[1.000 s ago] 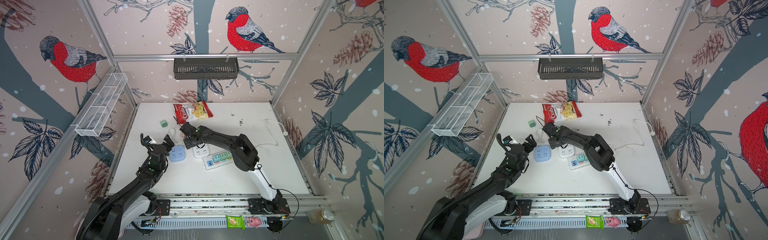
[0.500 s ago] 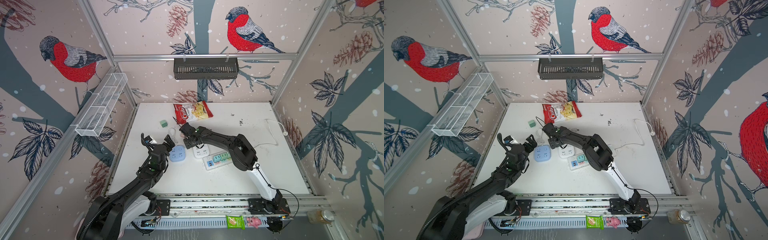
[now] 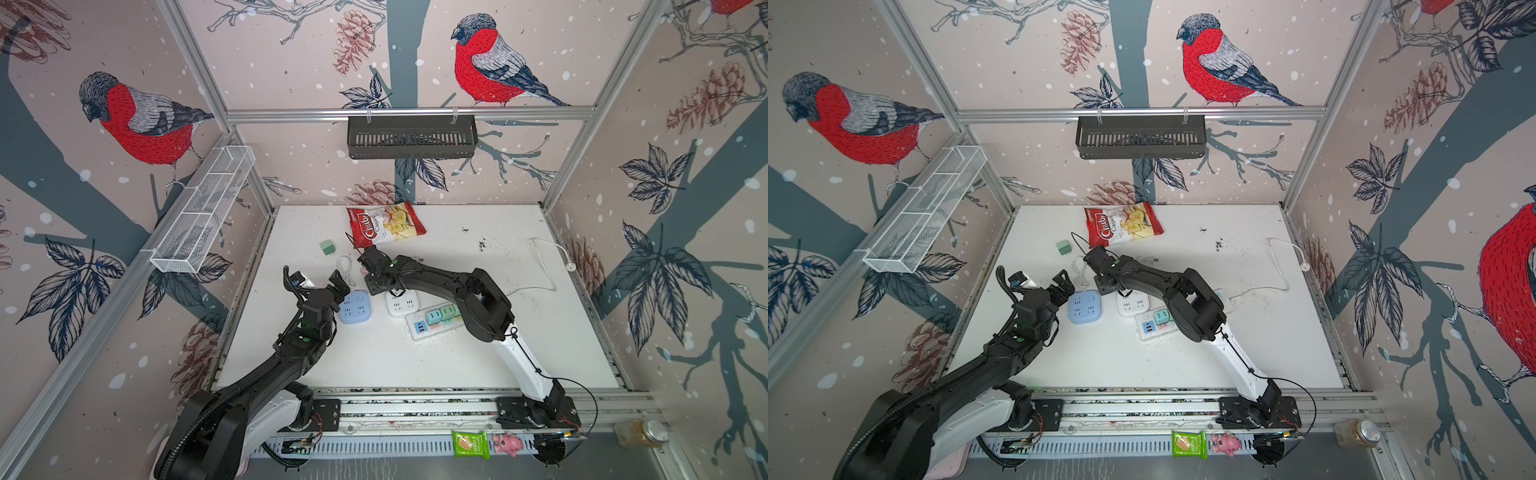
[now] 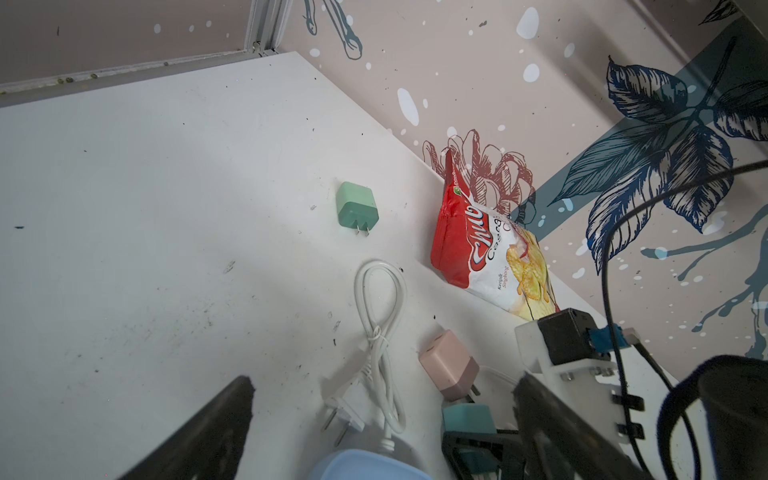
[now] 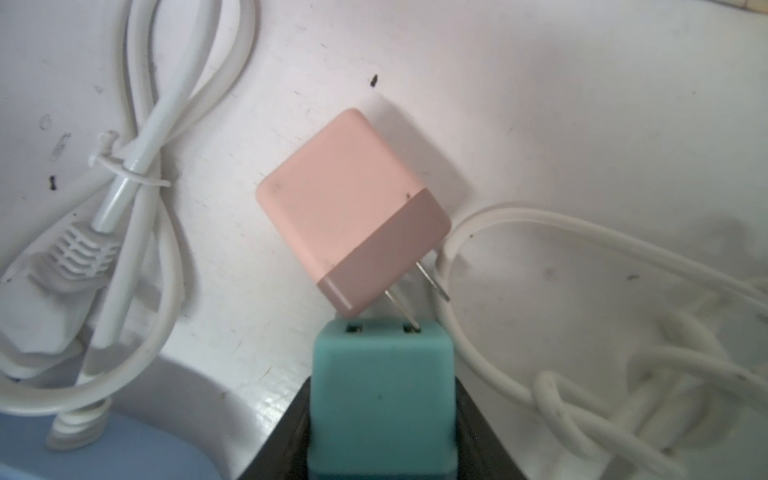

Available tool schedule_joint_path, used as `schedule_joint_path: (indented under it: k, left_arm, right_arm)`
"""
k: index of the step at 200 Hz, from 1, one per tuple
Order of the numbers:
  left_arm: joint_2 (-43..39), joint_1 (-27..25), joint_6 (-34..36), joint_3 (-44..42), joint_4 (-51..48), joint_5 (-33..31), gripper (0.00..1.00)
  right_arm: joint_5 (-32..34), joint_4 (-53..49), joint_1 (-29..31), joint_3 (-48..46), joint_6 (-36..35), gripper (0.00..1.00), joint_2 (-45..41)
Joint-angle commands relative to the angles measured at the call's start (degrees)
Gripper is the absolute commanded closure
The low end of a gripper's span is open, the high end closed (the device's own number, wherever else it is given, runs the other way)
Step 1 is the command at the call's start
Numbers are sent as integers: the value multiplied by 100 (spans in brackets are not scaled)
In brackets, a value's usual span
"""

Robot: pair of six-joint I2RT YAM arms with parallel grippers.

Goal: Insert the plug
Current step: 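Lift the teal adapter toward the left gripper while the left gripper approaches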

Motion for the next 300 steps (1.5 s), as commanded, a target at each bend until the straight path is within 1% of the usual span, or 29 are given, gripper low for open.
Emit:
schedule_joint_path:
  k: [1, 31, 57, 78, 105, 118, 137, 174, 188, 213, 231, 248, 284, 300]
  left_arm:
    - [-4, -1, 208, 31, 311, 243, 3]
    - [-12, 3, 386, 105, 272, 646, 3]
    - [38, 3, 580, 169, 341, 1027, 3]
    - [109, 6, 640, 220, 310, 1114, 3]
    - [196, 3, 693, 253, 339, 1165, 3]
    - [233, 7, 697, 261, 342, 1172, 3]
    - [260, 7, 708, 282, 334, 1199, 3]
    - [165, 6, 812, 274, 356, 1335, 3]
    - [133, 7, 865, 270, 399, 1474, 3]
    - [13, 7, 984, 247, 483, 1737, 3]
    - [-71, -1, 1175, 141, 814, 2113, 4]
    - [-121, -2, 1367, 43, 1145, 2534, 6]
    - [-45, -30, 1512, -71, 1740, 3197, 10]
    - [121, -54, 1578, -104, 2194, 3762, 10]
  right_arm:
    - [-40, -691, 1, -222, 16, 69, 73]
    - [24, -480, 18, -377, 39, 74, -75]
    - [138, -194, 35, -692, 20, 77, -382]
    - [157, 41, 29, -907, -22, 80, -696]
    - [252, 83, 25, -971, -108, 82, -1184]
    - [364, 291, 38, -1262, -143, 82, -1561]
    - [301, 807, 37, -1871, -187, 83, -2124]
    - [172, 1658, 30, -2756, -277, 90, -3012]
    - [282, 2105, 24, -3286, -304, 93, -3462]
    - [666, 3259, 3, -4534, -430, 96, -4401]
    - [964, 4144, -9, -5412, -623, 96, -5071]
    - [1131, 4818, -55, -6015, -756, 97, -5660]
    - [1192, 6553, -66, -7384, -1217, 98, -6736]
    - [1068, 7422, -61, -7967, -1557, 99, -7004]
